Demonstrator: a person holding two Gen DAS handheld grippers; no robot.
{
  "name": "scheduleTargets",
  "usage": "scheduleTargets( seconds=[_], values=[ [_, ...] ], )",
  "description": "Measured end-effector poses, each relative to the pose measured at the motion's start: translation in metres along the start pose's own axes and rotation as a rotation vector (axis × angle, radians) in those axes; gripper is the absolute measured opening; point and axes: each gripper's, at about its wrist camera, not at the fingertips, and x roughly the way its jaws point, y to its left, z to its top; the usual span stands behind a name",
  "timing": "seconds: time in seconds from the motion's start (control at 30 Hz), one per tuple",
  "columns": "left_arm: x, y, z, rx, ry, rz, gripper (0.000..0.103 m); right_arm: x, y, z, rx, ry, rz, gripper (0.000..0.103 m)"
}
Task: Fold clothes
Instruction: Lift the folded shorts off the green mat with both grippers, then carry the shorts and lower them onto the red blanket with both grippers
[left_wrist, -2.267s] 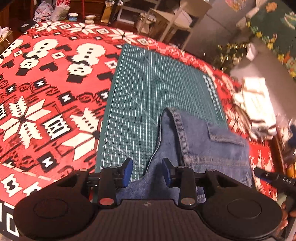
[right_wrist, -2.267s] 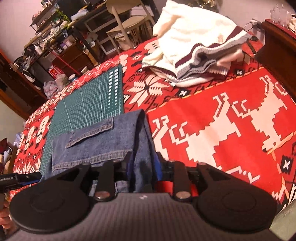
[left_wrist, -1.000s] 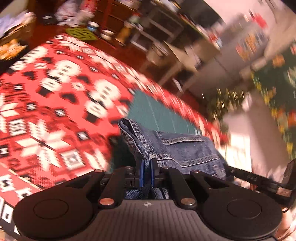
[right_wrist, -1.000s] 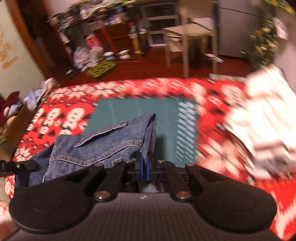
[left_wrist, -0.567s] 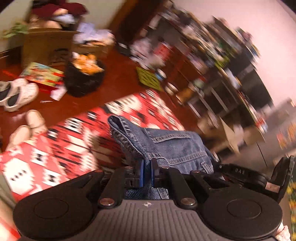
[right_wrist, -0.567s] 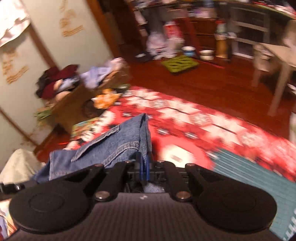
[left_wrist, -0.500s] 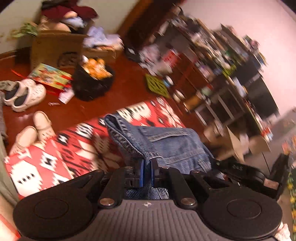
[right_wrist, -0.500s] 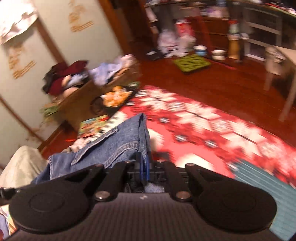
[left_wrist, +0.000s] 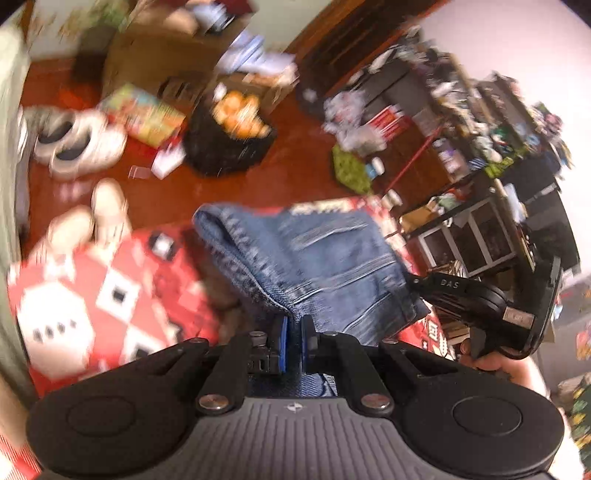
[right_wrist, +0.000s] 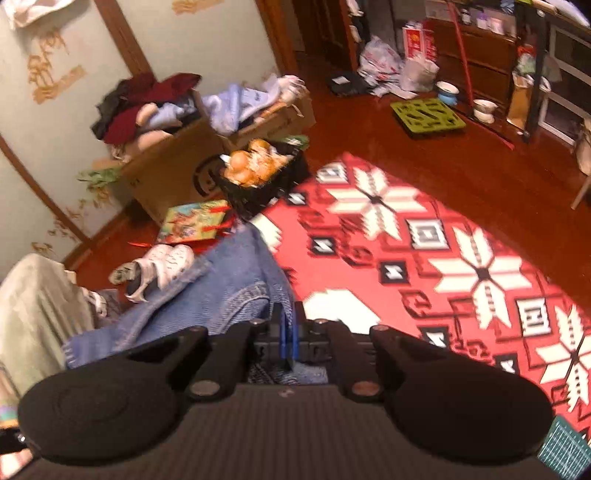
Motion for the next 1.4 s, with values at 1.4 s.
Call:
scheduleTargets(
  seconds=[1.4],
  values=[
    [-0.025,0.059,-0.017,0.632,0.176,-0.134,0.02,-0.11,0.125,-0.224,-0.038,-0.006,0.041,0.019]
  ],
)
